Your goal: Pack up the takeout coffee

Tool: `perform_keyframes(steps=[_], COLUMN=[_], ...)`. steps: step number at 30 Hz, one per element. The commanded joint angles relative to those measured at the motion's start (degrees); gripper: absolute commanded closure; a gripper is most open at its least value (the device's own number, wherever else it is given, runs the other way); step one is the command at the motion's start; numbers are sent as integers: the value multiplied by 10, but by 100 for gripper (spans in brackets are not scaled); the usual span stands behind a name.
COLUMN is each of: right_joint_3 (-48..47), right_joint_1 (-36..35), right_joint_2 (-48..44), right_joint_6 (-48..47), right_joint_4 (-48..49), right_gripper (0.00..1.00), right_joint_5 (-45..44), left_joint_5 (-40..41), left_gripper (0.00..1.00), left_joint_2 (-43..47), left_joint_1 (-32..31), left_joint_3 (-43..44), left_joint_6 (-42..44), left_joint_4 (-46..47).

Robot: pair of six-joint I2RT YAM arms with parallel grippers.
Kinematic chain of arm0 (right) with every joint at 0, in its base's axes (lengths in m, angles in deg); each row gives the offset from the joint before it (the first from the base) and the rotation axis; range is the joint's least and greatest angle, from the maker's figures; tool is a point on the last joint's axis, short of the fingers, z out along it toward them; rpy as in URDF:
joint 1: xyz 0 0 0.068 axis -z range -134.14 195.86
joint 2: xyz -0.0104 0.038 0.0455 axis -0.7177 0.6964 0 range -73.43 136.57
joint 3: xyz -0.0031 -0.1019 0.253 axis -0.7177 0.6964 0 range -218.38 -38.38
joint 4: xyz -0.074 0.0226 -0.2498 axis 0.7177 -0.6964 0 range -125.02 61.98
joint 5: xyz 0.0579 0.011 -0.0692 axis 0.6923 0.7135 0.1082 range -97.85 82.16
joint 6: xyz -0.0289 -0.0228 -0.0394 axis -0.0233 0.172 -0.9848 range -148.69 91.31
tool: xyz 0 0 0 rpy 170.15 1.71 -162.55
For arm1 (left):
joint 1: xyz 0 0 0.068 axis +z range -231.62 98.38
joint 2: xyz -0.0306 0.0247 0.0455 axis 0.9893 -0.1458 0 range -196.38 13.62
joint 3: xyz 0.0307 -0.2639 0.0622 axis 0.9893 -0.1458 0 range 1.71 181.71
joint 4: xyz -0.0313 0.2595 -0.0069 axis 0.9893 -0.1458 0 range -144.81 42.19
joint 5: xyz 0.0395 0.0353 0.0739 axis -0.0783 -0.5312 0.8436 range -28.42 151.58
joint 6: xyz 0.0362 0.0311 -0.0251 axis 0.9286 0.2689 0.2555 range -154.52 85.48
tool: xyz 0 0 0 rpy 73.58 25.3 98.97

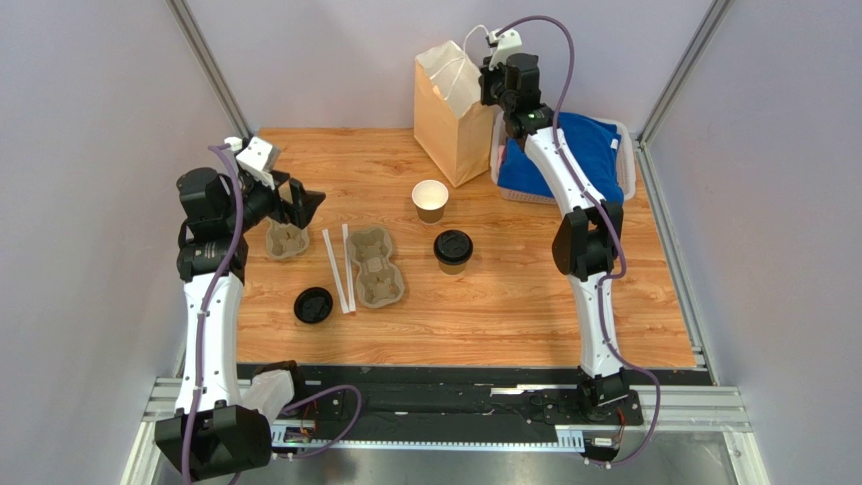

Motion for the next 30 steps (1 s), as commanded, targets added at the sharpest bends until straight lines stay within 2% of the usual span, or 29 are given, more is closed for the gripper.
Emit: perform_keyframes(steps=[1, 7, 13, 17, 19, 23, 24, 30], right_joint_3=[-48, -50, 61, 140, 191, 302, 326, 481], right_joint_1=[5, 12, 18, 18, 17, 17, 17, 17], right_joint_2=[-38, -107, -253, -379, -424, -574, -599, -778], right_joint_6=[32, 68, 81, 79, 74, 75, 75, 72], right_joint_4=[84, 92, 53, -23, -45, -95, -103, -173], right_gripper=[100, 100, 100, 100, 100, 100, 100, 100], right_joint_5=[-5, -14, -38, -37, -52, -96, -111, -124], left_joint_5=[4, 11, -33, -28, -29, -22, -7, 41], left_gripper=[1, 1, 1, 1, 1, 1, 1, 1], left_joint_2=[0, -6, -9, -10, -15, -19, -21, -59], left_joint_1=[-1, -2, -4, -37, -66, -120, -164, -292], left_joint_3=[22, 70, 139, 189, 228, 271, 289, 364], left_joint_6=[8, -13, -66, -70, -72, -88, -90, -111], left_joint_4=[1, -19, -37, -85, -118, -127, -131, -147])
